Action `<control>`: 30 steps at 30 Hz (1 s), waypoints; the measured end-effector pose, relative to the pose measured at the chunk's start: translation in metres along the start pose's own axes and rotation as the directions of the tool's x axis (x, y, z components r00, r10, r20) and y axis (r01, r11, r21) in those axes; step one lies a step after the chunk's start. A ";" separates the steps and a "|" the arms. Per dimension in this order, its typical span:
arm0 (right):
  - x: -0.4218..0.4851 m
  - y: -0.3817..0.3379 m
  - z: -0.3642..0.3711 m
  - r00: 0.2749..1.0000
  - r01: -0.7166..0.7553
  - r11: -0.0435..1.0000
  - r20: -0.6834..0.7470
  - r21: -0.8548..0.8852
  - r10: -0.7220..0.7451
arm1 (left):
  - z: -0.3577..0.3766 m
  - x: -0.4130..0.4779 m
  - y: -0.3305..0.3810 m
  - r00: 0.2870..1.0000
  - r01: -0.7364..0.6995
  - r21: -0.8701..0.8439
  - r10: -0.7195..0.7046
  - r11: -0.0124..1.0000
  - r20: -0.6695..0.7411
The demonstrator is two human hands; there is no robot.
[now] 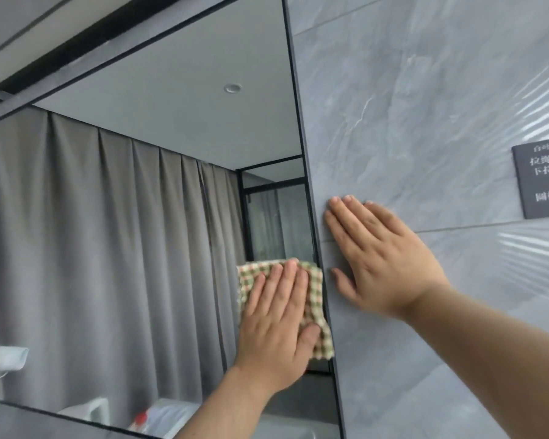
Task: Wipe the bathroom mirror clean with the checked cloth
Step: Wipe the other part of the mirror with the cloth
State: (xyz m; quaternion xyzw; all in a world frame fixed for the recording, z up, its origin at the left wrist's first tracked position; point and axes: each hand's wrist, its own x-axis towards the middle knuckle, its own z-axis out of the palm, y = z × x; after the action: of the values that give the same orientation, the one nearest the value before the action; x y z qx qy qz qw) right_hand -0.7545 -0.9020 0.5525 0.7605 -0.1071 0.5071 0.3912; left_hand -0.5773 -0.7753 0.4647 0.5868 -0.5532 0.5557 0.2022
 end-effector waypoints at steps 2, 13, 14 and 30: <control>0.000 -0.001 0.000 1.000 0.007 1.000 0.010 0.005 -0.007 | -0.006 0.036 -0.008 0.997 0.067 -0.001 -0.067 0.998 -0.025; 0.001 0.001 -0.002 1.000 0.007 1.000 0.024 0.004 -0.007 | -0.078 0.244 -0.082 0.961 0.275 -0.009 -0.275 0.961 0.014; 0.001 0.001 -0.002 1.000 0.009 1.000 0.024 0.003 -0.009 | -0.085 0.260 -0.091 0.950 0.311 -0.009 -0.311 0.950 0.021; 0.015 0.002 -0.022 0.998 -0.025 0.997 0.054 0.073 0.021 | -0.040 0.066 -0.053 0.991 0.021 -0.077 -0.010 0.997 0.133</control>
State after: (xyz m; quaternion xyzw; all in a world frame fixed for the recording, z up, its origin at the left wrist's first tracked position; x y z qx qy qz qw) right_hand -0.7640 -0.8841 0.5709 0.7864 -0.1073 0.4946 0.3540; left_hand -0.5631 -0.7528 0.5543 0.6183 -0.5821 0.4918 0.1921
